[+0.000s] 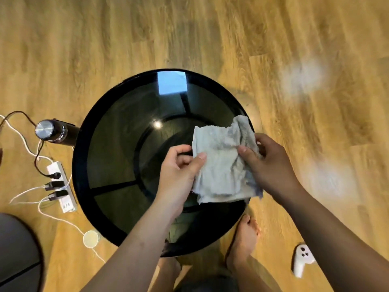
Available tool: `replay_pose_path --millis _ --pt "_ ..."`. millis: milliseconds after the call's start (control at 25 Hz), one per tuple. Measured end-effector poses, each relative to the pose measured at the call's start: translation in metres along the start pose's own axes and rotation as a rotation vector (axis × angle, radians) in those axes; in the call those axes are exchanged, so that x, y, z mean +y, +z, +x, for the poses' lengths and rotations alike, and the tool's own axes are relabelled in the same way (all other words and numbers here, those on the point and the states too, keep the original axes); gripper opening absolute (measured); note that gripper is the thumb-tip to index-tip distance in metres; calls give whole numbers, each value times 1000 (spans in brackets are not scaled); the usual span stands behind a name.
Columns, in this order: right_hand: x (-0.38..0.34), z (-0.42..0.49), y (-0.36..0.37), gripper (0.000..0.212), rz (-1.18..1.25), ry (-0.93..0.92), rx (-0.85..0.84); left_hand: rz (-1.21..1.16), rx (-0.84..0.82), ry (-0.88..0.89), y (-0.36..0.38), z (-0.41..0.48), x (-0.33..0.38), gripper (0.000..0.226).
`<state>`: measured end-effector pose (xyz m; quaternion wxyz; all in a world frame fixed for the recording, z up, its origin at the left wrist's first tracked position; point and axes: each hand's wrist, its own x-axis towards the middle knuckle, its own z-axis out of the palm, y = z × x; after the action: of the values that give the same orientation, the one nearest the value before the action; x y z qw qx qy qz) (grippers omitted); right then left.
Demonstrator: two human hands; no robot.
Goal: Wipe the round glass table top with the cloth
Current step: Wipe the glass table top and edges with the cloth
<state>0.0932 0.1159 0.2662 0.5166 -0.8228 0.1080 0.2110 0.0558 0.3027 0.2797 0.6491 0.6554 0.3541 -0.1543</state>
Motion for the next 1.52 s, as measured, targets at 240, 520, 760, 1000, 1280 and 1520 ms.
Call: replay_pose_path --millis 240,520,760,1000,1280,1520 --pt "68 -13 58 71 -1058 -350 -46 1297 34 -56 -72 45 -43 129" --pt "19 99 90 62 -1170 -428 -76 1352 -58 -45 -77 58 -48 137" --pt "-54 195 149 56 -1129 -542 0 1337 -42 -4 -78 65 -48 137" --pt "63 -21 90 52 -1048 -519 -95 1342 -41 25 -93 62 -39 135" --pt "53 -19 132 63 -1091 -564 -202 1283 -59 -92 -160 70 -50 145" --pt "-98 177 256 58 -1100 -647 -15 1291 -83 -94 -157 73 -48 144"
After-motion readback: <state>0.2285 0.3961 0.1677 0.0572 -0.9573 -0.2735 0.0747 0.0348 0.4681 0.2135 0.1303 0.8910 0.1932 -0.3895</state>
